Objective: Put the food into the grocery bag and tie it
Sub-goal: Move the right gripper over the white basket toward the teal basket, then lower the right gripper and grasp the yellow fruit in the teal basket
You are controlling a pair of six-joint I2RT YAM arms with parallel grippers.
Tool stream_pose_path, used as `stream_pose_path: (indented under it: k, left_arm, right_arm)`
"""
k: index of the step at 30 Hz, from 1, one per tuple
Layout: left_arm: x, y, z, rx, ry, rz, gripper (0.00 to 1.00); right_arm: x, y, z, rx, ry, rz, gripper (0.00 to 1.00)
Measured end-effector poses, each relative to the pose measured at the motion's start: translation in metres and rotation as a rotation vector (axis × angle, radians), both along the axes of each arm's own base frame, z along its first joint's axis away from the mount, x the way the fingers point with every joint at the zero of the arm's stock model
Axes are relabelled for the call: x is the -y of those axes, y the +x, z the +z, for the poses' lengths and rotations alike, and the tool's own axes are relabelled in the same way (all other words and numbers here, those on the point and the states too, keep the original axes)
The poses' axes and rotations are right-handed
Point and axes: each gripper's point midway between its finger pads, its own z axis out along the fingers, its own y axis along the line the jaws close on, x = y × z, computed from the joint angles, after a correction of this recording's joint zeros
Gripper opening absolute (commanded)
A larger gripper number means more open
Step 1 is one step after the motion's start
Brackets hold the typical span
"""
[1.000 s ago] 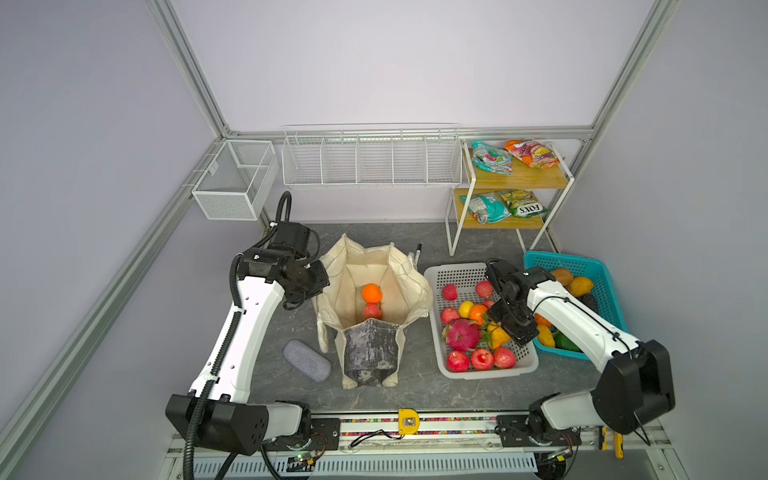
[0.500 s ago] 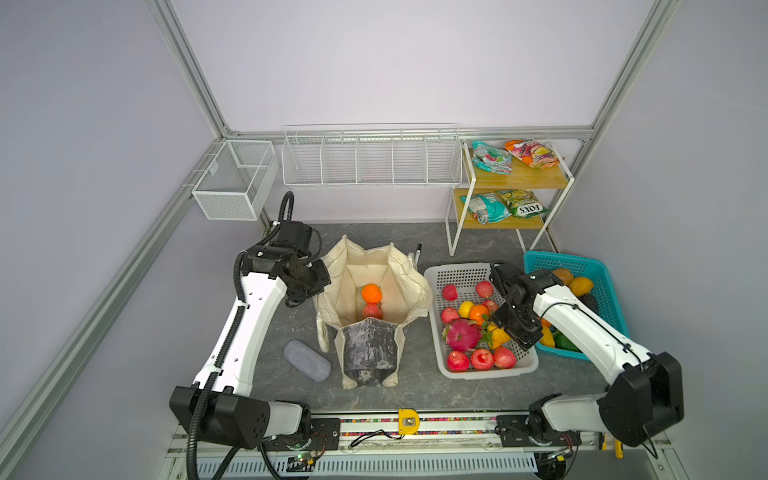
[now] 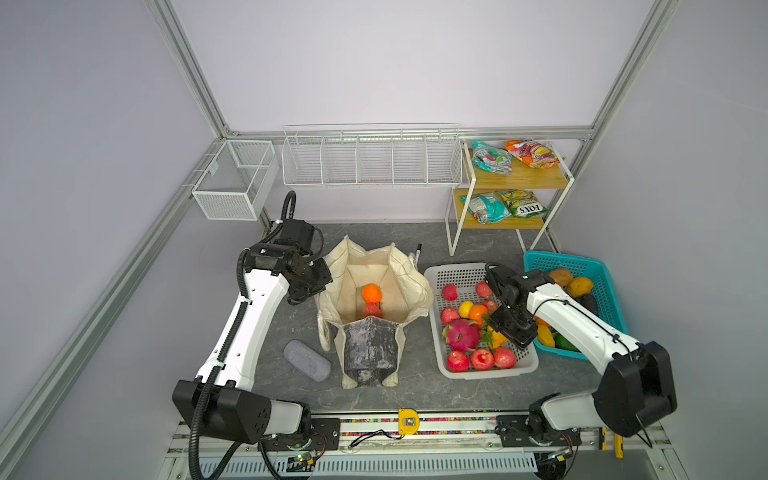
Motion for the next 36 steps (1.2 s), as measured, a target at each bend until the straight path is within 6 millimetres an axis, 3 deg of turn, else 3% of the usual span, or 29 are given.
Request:
stream_pose_path:
  k: [11,28,36]
  left_arm:
    - [0.0,0.001,0.0,0.002,-0.001,-0.001,0.0]
    - [0.0,0.001,0.0,0.001,0.0,-0.001,0.0]
    - [0.0,0.001,0.0,0.002,0.0,-0.001,0.0]
  right_arm:
    - [-0.002,0.002,-0.005,0.003,0.002,0.016,0.72]
    - [-0.009,0.027,-0.013,0.026,-0.01,0.071,0.76]
    - [-0.011,0.034,-0.025,0.011,-0.023,0.082,0.86]
